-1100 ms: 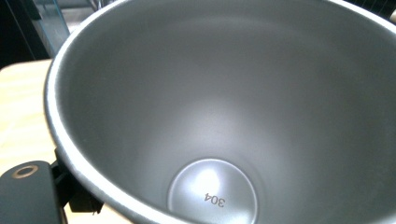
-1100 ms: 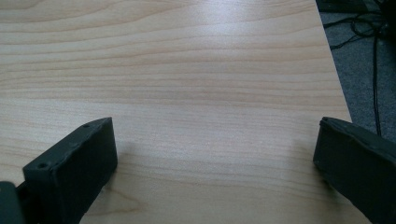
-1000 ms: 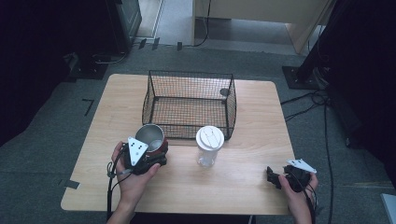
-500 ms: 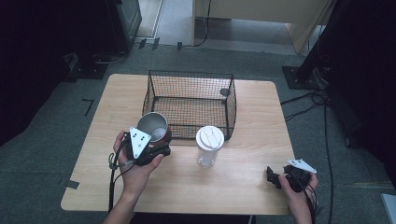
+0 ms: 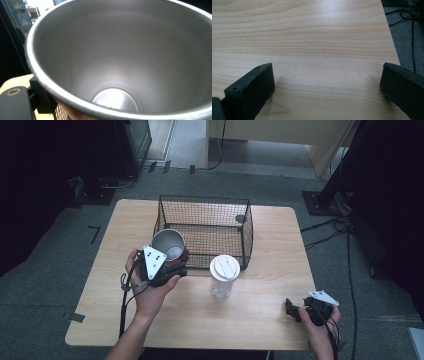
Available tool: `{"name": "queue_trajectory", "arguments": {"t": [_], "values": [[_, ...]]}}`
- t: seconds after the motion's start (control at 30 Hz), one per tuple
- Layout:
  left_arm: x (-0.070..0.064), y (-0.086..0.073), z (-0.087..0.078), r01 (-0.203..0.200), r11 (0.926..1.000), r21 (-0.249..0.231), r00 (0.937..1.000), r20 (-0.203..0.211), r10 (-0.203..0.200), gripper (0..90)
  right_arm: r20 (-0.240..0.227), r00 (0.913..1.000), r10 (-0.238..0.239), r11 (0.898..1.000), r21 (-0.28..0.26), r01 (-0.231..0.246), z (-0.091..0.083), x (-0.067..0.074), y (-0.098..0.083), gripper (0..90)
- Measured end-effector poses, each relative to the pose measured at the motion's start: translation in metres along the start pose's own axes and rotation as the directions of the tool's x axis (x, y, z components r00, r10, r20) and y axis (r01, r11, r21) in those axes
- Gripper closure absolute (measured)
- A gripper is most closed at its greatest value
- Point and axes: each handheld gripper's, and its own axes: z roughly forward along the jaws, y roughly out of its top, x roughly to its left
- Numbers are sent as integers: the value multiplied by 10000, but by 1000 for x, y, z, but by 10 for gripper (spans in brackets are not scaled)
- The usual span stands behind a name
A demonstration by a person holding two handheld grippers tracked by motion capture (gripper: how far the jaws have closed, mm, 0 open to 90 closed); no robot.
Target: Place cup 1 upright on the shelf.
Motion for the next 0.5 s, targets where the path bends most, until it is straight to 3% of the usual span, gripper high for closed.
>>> {"name": "queue_trajectory", "arguments": {"t": [0.2, 0.27, 0.5], "values": [[-1, 6, 5, 20, 9999, -143, 10000, 23, -20, 86, 3, 10000, 7, 10000, -3, -7, 0, 0, 0, 0], [-1, 10, 7, 253, 9993, -268, 9997, 57, -251, 86, 1, 10000, 29, 10000, 6, -29, 0, 0, 0, 0], [-2, 16, 16, 101, 9991, -406, 9999, 22, -100, 86, -4, 10000, 12, 10000, 1, -12, 0, 0, 0, 0]]}}
